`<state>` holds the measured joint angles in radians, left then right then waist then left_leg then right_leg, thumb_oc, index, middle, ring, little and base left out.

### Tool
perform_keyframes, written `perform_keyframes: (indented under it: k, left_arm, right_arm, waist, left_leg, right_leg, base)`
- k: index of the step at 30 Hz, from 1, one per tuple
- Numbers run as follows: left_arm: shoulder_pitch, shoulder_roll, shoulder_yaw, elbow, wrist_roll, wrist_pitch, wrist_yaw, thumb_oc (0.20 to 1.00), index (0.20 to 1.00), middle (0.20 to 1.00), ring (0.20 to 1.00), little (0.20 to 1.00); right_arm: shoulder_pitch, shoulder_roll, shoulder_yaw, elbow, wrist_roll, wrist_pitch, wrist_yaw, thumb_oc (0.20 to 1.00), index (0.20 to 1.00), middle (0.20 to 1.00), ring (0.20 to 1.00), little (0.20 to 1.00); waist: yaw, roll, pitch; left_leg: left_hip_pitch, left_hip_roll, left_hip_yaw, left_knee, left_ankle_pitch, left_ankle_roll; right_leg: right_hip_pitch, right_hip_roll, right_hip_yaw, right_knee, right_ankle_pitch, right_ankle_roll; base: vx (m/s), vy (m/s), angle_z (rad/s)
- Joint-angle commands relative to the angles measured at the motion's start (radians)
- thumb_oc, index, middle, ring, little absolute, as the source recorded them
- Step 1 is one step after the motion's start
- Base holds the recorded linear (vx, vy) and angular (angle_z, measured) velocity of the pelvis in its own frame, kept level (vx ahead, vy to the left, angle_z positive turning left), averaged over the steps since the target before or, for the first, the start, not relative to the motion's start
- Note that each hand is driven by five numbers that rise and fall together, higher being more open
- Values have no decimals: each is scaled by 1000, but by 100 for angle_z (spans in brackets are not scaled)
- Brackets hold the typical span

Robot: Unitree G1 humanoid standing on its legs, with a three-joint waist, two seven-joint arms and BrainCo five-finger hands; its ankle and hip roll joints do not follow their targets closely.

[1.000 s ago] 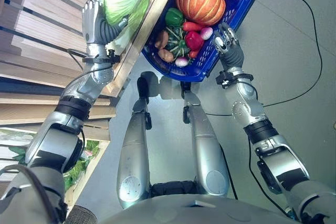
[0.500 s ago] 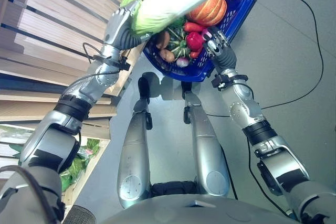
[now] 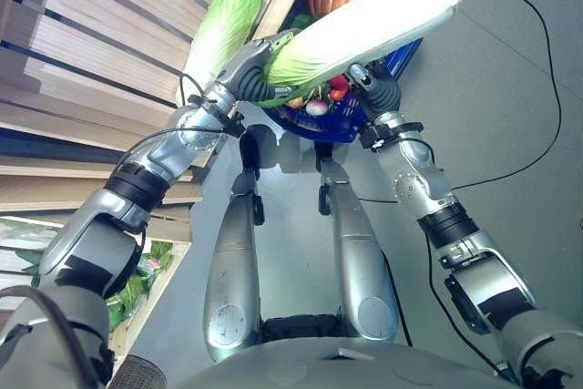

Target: Pick up fruits and vegetables into the basket

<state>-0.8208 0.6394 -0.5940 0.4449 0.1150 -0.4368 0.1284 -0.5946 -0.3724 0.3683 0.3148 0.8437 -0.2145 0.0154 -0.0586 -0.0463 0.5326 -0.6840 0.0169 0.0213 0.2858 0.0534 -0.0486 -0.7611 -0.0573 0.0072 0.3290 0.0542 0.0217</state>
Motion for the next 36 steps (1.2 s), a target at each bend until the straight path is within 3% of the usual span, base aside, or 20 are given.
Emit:
perform_keyframes:
  k: [1, 12, 25, 27, 36]
  left_arm:
    - [-25, -26, -1, -121, -26, -42, -31, 200, 200, 200, 200, 200]
    - [-25, -20, -24, -127, -47, 7, -107, 200, 200, 200, 200, 200]
    - [-31, 4, -67, -114, -92, 151, -243, 200, 200, 200, 200, 200]
    - [-30, 6, -68, -116, -95, 149, -246, 200, 200, 200, 200, 200]
    - [-24, -4, -65, -116, -76, 150, -223, 200, 200, 200, 200, 200]
  right_arm:
    - [0, -13, -6, -138, 40, -36, 45, 1000, 1000, 1000, 1000, 1000]
    - [2, -5, -16, -161, 98, -63, 81, 1000, 1000, 1000, 1000, 1000]
    - [2, -14, -37, -177, 237, -70, 193, 1000, 1000, 1000, 1000, 1000]
    - [5, -14, -36, -183, 226, -79, 193, 200, 200, 200, 200, 200]
    - [0, -11, -32, -173, 231, -96, 210, 200, 200, 200, 200, 200]
  waist:
    - [0, 21, -13]
    - [1, 19, -13]
    - [-2, 21, -13]
    - [-2, 21, -13]
    - [1, 21, -13]
  left_leg:
    - [8, -23, 5, -24, -17, -18]
    - [12, -23, 4, -22, -24, -17]
    - [11, -22, 4, -26, -23, -17]
    - [9, -23, 2, -27, -22, -17]
    - [10, -23, 0, -31, -21, -17]
  right_leg:
    - [65, 21, -60, -9, -29, 66]
    - [69, 19, -63, -9, -30, 69]
    - [69, 13, -68, -17, -25, 75]
    - [68, 12, -68, -20, -23, 76]
    - [70, 10, -73, -25, -22, 76]
  base:
    - [0, 0, 0]
    - [0, 0, 0]
    - [0, 0, 0]
    - [0, 0, 0]
    - [0, 0, 0]
